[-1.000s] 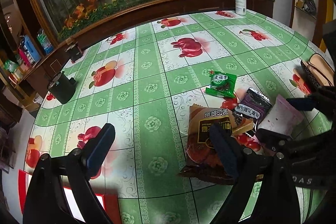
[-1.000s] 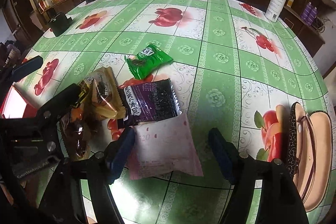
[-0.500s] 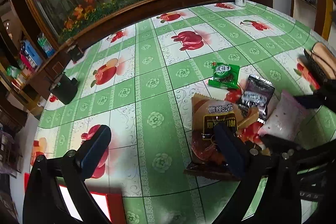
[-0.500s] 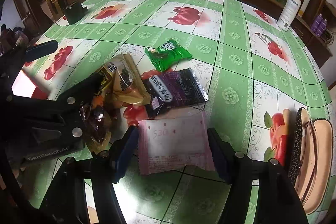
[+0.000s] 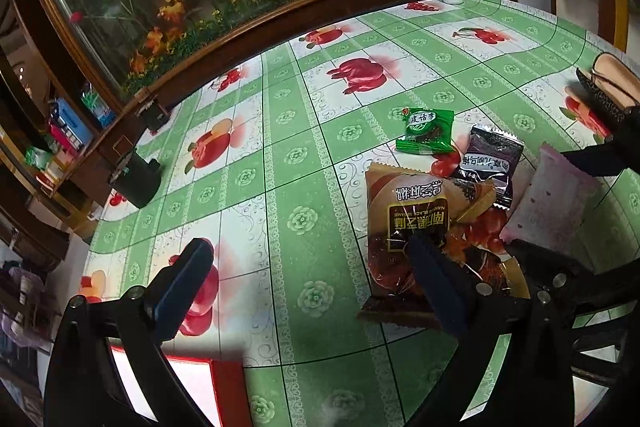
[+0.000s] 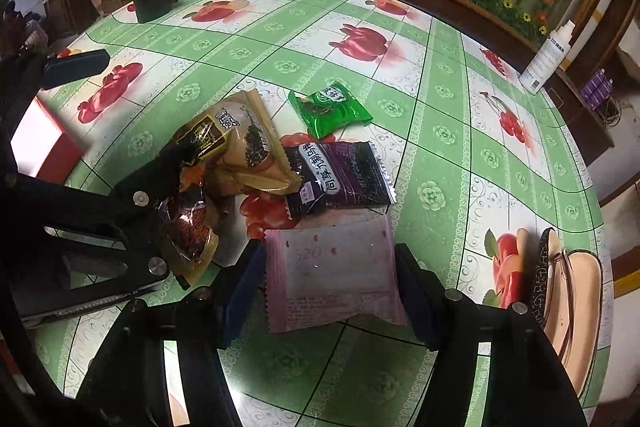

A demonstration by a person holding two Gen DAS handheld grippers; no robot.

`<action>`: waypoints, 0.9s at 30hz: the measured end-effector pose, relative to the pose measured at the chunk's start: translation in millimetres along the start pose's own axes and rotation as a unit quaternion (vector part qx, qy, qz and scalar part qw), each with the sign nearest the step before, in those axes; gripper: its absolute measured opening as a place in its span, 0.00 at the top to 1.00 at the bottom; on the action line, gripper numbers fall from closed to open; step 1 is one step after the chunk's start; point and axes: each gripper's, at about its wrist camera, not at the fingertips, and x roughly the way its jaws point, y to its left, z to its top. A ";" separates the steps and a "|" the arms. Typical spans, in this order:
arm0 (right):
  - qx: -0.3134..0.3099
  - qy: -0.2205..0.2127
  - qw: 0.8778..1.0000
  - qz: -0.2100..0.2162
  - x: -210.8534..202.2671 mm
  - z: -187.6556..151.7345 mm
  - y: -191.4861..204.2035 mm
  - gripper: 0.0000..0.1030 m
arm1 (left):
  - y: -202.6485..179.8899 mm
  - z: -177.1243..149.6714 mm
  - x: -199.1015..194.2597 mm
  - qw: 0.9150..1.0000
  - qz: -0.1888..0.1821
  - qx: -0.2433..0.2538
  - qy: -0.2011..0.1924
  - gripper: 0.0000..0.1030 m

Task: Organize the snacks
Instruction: 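Close the right tool on the pink packet while the left tool holds the brown bag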

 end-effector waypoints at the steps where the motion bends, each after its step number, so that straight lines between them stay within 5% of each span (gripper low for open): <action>1: -0.001 -0.001 1.000 -0.001 0.0 0.0 0.3 0.37 | -0.1 0.2 0.1 1.000 0.001 0.001 0.000 0.03; 27: 0.002 0.000 1.000 0.002 0.0 -0.6 -0.5 0.36 | -1.5 13.8 5.6 0.999 -0.015 0.030 0.000 0.00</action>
